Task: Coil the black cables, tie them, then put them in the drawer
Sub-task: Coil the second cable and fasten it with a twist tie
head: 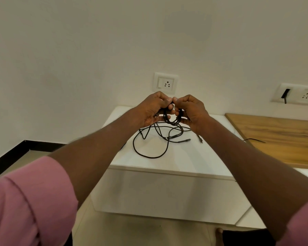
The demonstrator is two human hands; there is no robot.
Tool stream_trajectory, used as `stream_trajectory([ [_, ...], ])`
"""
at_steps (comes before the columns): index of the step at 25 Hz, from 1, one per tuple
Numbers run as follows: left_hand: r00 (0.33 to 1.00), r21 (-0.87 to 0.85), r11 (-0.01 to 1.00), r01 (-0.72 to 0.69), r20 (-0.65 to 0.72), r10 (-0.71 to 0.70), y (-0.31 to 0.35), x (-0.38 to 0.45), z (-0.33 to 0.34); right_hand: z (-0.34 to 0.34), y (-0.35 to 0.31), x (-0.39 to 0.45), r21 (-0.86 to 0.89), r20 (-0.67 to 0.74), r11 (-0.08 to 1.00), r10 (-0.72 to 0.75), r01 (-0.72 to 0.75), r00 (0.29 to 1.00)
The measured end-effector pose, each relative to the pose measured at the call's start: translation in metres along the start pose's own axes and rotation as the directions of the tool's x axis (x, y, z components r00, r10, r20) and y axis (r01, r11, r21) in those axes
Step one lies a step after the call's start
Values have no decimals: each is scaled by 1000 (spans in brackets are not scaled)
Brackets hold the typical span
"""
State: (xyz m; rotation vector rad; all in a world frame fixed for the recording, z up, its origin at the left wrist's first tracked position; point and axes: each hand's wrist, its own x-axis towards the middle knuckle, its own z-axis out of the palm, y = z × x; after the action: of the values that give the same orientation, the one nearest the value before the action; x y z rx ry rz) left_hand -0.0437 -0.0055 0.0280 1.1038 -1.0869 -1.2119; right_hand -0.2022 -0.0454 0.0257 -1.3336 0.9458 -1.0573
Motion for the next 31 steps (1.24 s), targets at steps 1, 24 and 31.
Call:
stream_trajectory([
  [1,1000,16,1000,13,12,-13,-2,0,3,-8,1,0,-23,20,1000,18,-17,1000],
  [24,998,130,989,69,1,-70,-62,26,107,-223,54,-9,-899,-424,180,-129,-399,897],
  [31,997,136,988,75,5,-77,-68,29,109,-214,56,0,-941,-303,196,-114,-277,946],
])
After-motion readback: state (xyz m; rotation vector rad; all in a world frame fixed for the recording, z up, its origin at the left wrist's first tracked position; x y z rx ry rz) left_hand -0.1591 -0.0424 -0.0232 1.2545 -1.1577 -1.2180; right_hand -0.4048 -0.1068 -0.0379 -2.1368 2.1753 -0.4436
